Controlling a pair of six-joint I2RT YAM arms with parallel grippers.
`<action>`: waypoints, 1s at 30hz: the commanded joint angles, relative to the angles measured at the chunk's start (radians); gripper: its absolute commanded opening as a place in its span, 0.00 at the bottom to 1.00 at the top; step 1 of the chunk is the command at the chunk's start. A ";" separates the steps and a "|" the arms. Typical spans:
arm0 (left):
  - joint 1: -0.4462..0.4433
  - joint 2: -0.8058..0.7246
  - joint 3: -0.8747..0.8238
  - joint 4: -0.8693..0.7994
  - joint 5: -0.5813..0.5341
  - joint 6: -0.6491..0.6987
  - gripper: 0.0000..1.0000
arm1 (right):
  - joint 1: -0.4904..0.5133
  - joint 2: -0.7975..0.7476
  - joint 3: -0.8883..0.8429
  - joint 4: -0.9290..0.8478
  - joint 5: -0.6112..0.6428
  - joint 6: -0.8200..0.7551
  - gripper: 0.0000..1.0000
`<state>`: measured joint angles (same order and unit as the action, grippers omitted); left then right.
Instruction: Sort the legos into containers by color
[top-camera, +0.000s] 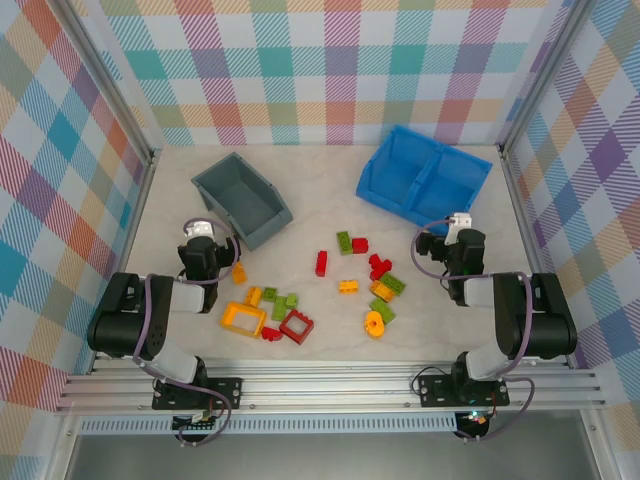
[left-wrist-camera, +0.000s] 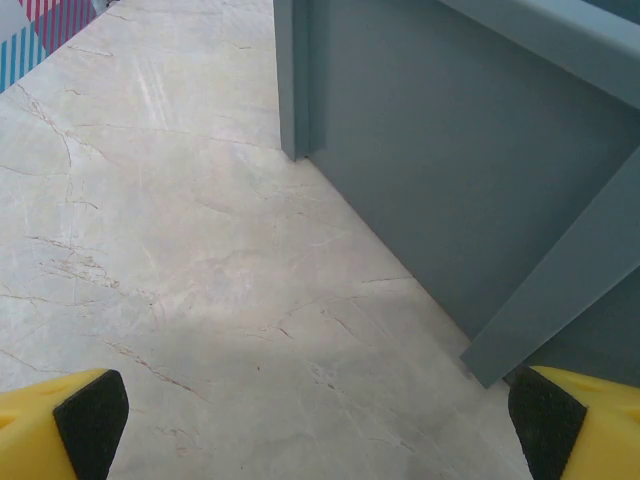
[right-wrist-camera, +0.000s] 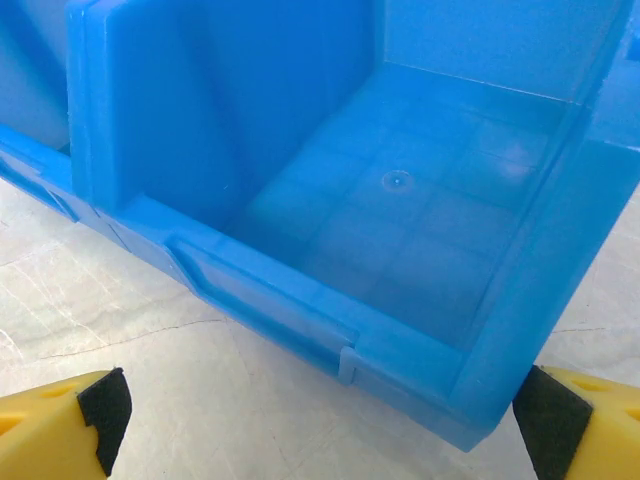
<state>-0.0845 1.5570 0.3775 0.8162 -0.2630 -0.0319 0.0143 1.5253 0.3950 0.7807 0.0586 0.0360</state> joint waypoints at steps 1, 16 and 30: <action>-0.008 0.005 0.015 0.039 -0.012 0.016 1.00 | -0.001 -0.001 0.024 0.014 -0.031 -0.018 1.00; -0.008 0.005 0.016 0.039 -0.013 0.016 1.00 | -0.001 -0.001 0.024 0.015 -0.031 -0.018 1.00; -0.051 -0.311 0.190 -0.459 -0.084 -0.005 1.00 | 0.002 -0.264 0.206 -0.445 0.094 0.033 1.00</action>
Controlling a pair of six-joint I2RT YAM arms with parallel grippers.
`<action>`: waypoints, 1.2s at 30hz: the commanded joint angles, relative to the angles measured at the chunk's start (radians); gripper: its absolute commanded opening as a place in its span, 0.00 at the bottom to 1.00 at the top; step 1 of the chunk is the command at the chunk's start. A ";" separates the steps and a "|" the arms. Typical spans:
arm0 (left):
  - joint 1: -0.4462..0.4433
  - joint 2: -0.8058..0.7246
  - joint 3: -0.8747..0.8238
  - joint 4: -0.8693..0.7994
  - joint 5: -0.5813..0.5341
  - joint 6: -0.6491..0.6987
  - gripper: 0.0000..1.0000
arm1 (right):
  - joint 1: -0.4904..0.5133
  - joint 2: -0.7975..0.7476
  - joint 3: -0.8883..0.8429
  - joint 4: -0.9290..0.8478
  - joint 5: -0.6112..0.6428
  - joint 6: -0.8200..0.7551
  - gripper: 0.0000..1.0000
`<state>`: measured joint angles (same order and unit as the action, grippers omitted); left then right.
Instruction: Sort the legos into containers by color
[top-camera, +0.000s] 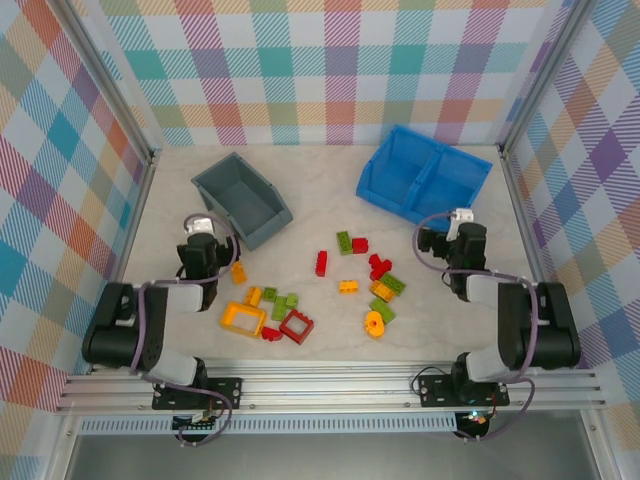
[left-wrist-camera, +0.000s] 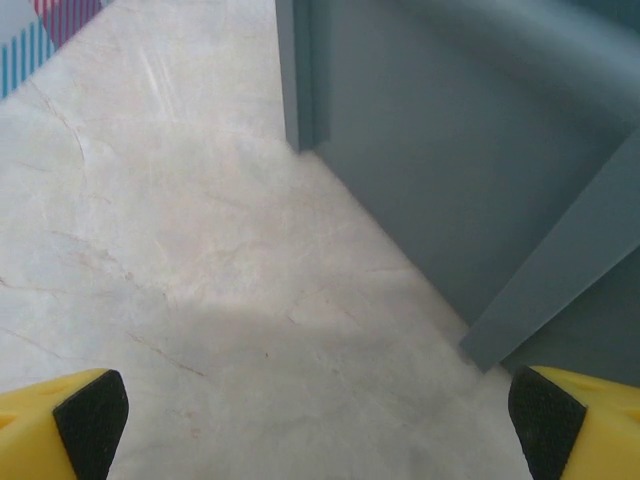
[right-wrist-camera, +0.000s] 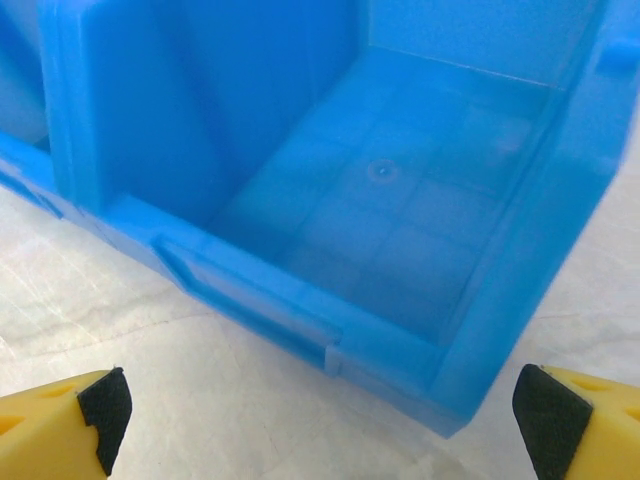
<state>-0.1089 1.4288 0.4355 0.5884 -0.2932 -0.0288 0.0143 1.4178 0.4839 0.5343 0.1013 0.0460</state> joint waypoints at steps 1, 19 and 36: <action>-0.038 -0.262 0.170 -0.304 -0.056 -0.015 1.00 | 0.010 -0.240 0.154 -0.256 0.065 0.025 1.00; 0.056 0.255 1.136 -1.503 0.157 -0.498 0.97 | 0.006 0.253 1.128 -1.380 -0.113 0.414 0.79; 0.064 0.397 1.128 -1.429 0.200 -0.420 0.84 | 0.050 0.684 1.430 -1.353 -0.145 0.416 0.74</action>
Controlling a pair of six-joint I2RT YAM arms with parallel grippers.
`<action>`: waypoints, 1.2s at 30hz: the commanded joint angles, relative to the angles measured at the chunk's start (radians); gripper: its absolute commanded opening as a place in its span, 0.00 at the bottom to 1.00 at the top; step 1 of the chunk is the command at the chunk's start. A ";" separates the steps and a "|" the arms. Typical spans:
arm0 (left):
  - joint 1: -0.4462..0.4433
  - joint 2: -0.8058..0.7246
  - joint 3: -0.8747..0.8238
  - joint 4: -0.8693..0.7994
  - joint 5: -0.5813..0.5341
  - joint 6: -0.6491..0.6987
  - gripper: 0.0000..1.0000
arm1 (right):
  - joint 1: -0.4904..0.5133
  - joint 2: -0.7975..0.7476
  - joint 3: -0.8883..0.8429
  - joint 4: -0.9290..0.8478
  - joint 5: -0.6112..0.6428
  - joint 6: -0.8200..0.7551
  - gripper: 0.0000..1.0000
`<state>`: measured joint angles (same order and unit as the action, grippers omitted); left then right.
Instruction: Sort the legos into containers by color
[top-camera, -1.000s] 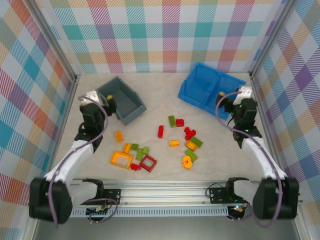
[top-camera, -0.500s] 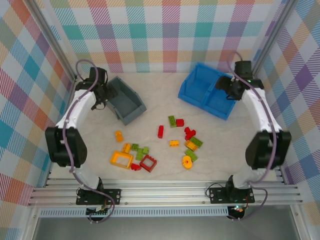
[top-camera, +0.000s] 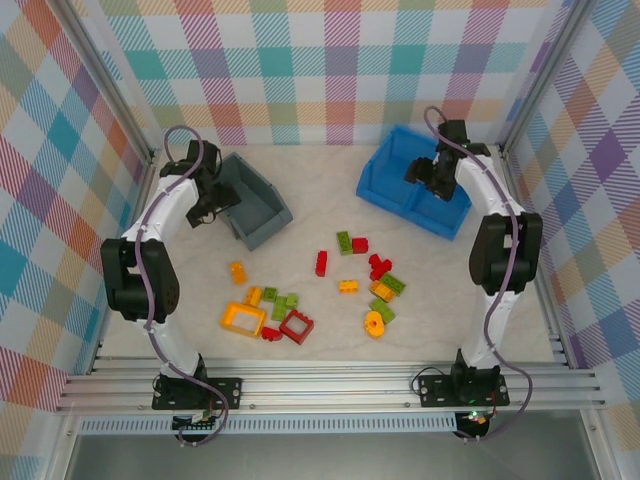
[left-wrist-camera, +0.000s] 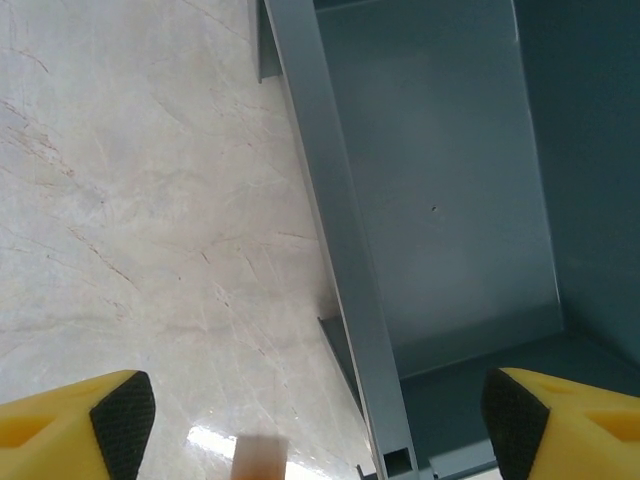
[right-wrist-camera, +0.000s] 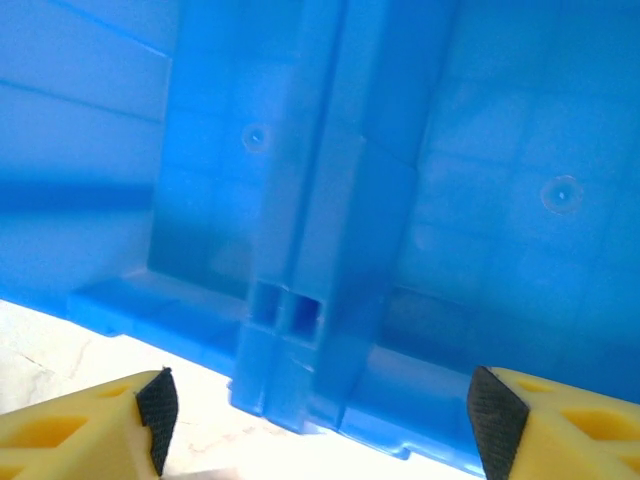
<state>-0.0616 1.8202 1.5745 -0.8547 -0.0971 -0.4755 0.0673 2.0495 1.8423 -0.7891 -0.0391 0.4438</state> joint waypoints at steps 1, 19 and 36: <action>0.017 0.012 -0.008 0.010 -0.001 0.033 0.82 | -0.003 0.088 0.114 -0.061 0.001 0.022 0.70; 0.001 0.151 0.073 -0.009 -0.077 0.181 0.26 | 0.101 0.323 0.466 -0.303 0.124 -0.152 0.25; -0.102 0.065 -0.015 0.047 -0.040 0.256 0.00 | 0.382 0.028 0.025 -0.186 0.213 -0.063 0.16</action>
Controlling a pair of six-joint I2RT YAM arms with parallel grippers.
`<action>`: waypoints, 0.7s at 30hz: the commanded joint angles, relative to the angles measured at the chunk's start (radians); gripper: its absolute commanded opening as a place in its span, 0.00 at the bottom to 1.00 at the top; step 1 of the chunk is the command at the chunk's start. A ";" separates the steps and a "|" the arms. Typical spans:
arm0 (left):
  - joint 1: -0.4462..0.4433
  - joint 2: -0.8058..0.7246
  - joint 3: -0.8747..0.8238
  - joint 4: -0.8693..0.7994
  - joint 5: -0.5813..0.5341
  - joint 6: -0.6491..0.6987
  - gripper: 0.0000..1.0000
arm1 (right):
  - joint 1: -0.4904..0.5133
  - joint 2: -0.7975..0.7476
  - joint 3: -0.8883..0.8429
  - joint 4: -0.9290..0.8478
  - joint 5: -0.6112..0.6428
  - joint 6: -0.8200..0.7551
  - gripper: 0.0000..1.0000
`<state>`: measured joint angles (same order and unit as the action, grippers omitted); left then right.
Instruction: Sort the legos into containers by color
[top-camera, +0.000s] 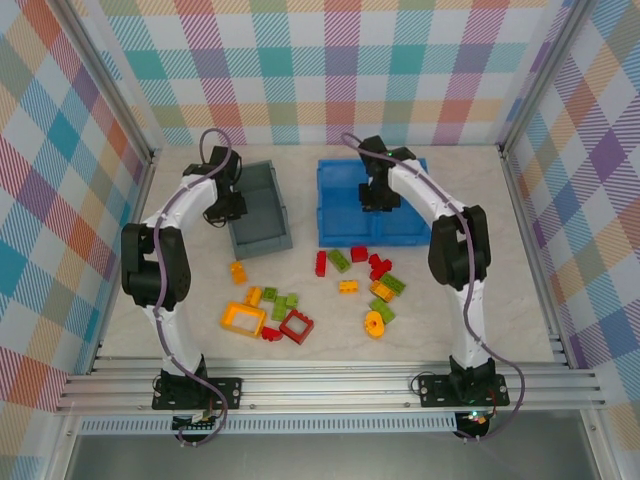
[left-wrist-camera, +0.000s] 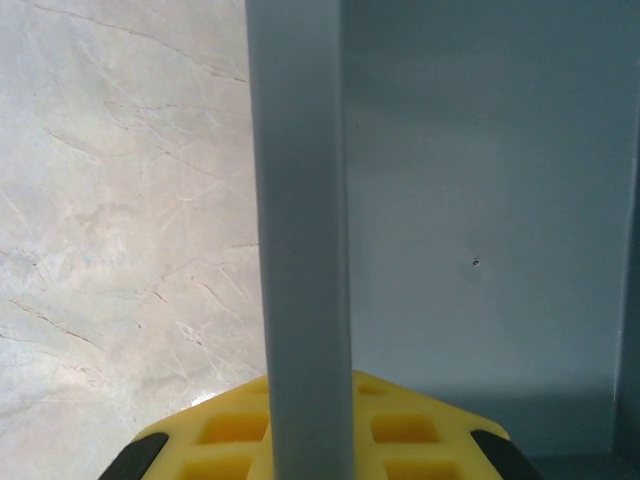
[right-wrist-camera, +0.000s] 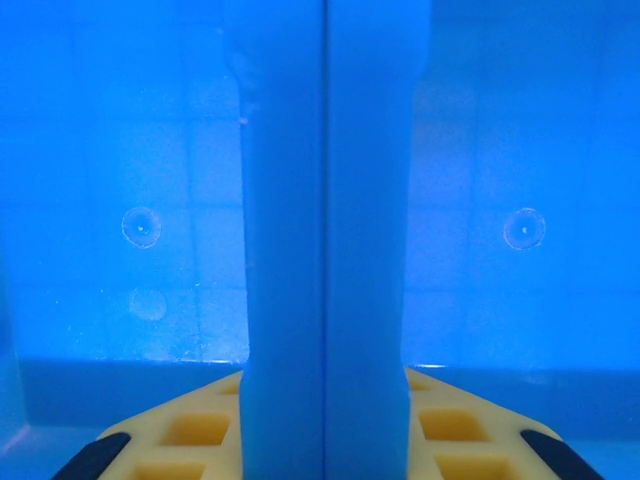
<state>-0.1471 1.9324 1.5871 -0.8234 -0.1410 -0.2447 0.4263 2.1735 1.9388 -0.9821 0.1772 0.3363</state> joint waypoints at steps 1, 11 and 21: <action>-0.021 -0.052 -0.034 0.026 0.020 0.027 0.00 | 0.031 -0.129 -0.120 0.027 0.000 0.055 0.16; -0.061 0.062 0.100 0.036 0.100 0.107 0.00 | 0.011 -0.022 0.001 0.030 -0.001 0.019 0.16; -0.062 0.215 0.313 -0.042 0.092 0.156 0.00 | 0.003 0.164 0.290 -0.060 -0.070 -0.033 0.17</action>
<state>-0.2073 2.1296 1.8549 -0.8371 -0.0513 -0.1207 0.4255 2.3142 2.1670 -1.0321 0.1818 0.3283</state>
